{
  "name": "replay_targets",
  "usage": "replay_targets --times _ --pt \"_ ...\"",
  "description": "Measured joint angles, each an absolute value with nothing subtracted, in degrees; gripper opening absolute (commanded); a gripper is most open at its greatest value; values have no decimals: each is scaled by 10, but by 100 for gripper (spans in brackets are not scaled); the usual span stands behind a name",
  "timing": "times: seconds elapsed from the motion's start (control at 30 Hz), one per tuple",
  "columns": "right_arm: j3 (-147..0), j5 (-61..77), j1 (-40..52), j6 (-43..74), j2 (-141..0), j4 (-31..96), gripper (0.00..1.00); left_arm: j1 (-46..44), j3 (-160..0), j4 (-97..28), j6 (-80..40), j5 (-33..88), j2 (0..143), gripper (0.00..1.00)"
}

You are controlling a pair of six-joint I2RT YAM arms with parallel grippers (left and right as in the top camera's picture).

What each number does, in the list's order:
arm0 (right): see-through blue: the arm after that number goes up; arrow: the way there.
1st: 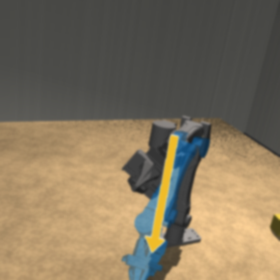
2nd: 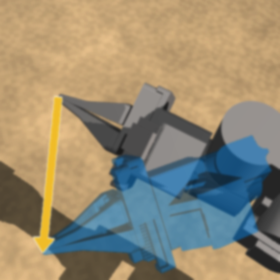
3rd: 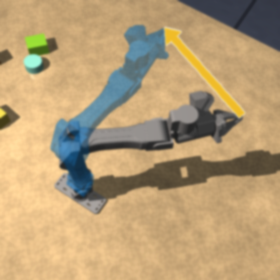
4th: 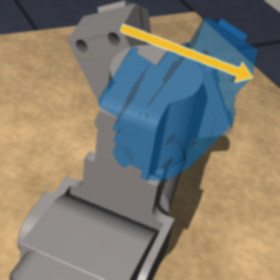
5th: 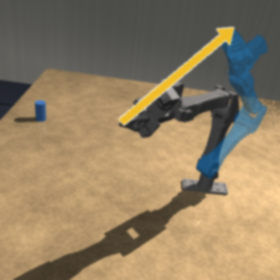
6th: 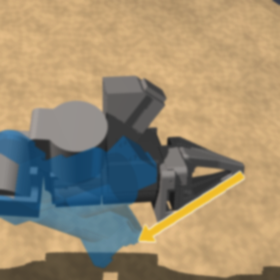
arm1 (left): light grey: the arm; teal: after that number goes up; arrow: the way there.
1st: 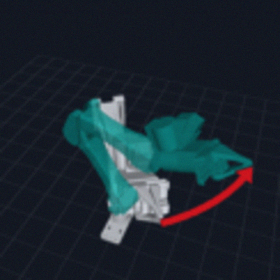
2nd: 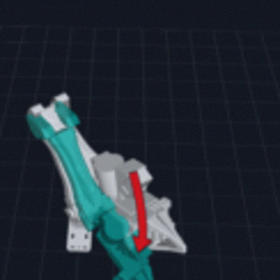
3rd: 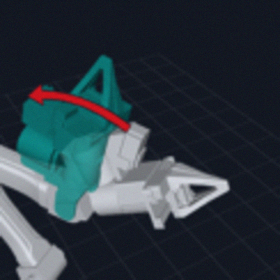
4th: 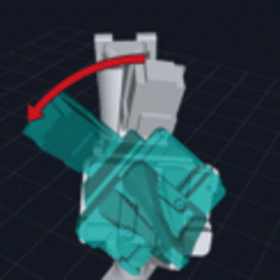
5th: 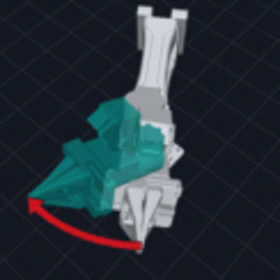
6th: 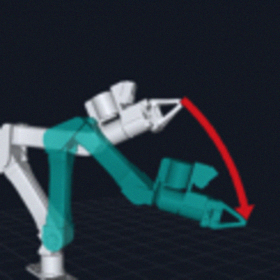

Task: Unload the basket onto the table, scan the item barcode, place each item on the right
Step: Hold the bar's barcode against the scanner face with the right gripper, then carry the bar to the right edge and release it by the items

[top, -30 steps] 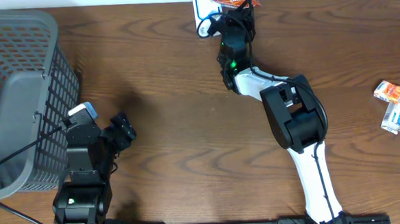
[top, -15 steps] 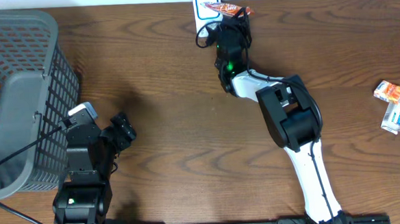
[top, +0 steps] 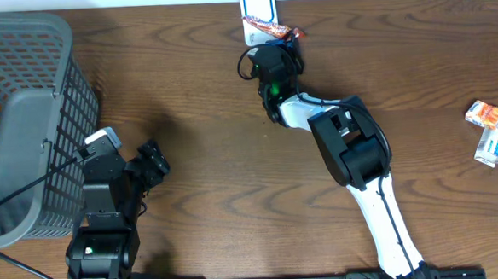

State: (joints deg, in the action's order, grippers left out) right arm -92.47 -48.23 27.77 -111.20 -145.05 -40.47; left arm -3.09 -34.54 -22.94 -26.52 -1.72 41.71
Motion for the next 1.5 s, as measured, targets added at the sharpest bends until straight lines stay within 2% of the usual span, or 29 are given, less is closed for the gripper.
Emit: replay_targets --times 0.3,0.5,1.2,1.37,1.5 --pt "-925 -482 265 -1130 -1451 -518 1 -31 -345 -229 -265 -17 417 82" --pt "-926 -476 248 -1137 -1451 -527 1 -31 -345 -229 -265 -17 417 82" --pt "-938 -460 264 -1145 -1450 -347 1 -31 -345 -222 -274 -17 417 82" --pt "-936 -461 278 -1158 -1452 -467 1 -31 -345 -226 -278 -17 417 82" --pt "-936 -463 291 -1169 -1448 -499 1 -31 -345 -230 -282 -17 417 82"
